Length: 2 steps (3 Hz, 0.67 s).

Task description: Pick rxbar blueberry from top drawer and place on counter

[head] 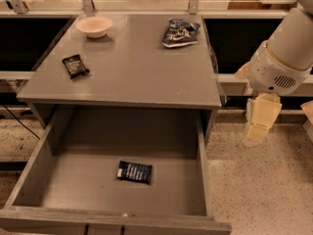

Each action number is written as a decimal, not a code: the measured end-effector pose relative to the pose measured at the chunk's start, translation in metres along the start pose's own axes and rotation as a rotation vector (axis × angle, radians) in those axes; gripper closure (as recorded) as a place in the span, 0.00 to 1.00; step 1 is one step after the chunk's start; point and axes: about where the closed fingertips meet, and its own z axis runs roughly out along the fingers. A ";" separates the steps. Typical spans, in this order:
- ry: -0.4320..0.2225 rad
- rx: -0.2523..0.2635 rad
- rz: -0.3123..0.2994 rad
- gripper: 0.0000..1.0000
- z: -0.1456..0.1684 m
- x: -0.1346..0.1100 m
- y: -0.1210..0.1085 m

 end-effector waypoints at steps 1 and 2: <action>0.000 0.000 0.000 0.00 0.000 0.000 0.000; -0.045 -0.023 -0.034 0.00 0.000 -0.004 0.018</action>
Offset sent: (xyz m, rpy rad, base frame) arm -0.0427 0.0141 -0.0022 0.1050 0.0238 0.1042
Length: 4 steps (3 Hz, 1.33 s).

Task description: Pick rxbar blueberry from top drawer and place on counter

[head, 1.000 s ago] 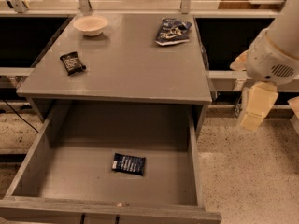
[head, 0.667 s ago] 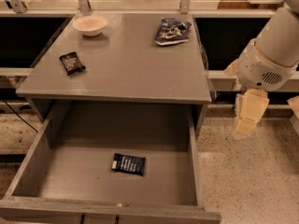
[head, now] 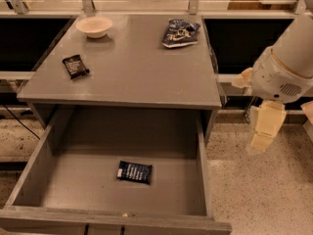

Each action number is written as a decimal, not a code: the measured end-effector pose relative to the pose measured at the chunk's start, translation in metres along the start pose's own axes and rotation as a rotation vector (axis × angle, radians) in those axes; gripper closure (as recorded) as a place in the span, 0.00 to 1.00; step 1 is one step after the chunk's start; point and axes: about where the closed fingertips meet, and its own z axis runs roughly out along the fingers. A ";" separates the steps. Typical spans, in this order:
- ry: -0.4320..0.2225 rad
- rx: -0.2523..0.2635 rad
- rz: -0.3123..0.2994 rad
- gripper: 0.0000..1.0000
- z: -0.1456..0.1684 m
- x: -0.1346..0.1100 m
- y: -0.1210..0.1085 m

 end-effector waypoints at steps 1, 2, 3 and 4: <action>-0.026 -0.034 -0.025 0.00 0.012 0.004 0.036; -0.026 -0.034 -0.025 0.00 0.012 0.004 0.036; -0.014 -0.023 -0.013 0.00 0.027 0.002 0.029; 0.016 -0.024 -0.027 0.00 0.052 -0.009 0.016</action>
Offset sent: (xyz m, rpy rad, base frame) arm -0.0511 0.0050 -0.0259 0.0210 0.0336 0.0404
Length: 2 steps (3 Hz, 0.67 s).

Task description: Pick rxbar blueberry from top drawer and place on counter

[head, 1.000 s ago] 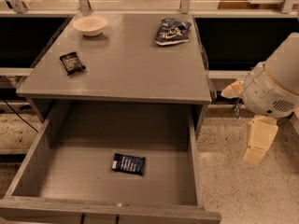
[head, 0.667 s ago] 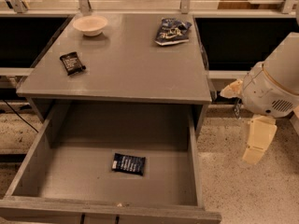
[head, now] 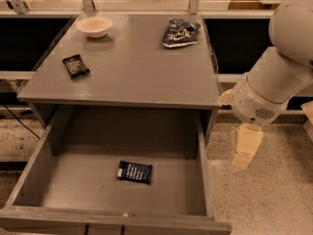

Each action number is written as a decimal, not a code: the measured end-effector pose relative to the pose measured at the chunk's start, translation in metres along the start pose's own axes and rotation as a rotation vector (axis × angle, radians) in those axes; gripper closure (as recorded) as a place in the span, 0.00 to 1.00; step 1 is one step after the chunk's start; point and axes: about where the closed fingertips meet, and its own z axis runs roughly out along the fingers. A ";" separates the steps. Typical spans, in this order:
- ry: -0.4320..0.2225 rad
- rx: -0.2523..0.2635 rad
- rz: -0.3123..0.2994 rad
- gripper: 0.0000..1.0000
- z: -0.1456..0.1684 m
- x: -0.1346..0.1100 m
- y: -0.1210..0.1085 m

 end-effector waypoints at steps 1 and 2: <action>0.000 0.000 0.000 0.00 0.000 0.000 0.000; -0.012 0.022 -0.041 0.00 0.022 -0.006 0.026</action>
Offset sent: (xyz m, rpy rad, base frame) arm -0.0276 0.0139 -0.0282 0.0016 -0.0534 0.0422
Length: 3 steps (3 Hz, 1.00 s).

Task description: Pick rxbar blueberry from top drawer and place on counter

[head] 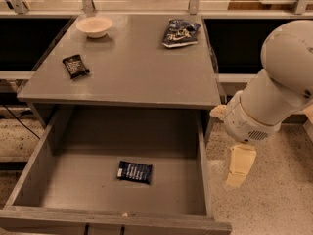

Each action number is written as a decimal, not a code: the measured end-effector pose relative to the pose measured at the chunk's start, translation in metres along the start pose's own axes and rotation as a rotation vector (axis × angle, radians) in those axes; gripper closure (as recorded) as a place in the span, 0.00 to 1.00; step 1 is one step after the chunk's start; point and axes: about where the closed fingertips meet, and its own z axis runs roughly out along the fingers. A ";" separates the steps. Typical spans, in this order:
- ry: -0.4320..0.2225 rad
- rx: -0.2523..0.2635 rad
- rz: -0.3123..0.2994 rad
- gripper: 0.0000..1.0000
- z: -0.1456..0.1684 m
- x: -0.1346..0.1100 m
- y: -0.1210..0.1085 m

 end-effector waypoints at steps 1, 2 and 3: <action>-0.001 0.000 0.000 0.00 0.000 0.000 0.000; -0.040 0.007 0.017 0.00 0.007 -0.004 -0.004; -0.101 -0.004 -0.001 0.00 0.034 -0.028 -0.026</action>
Offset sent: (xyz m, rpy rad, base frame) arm 0.0137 0.0111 -0.0160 0.1006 -0.0044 -0.0331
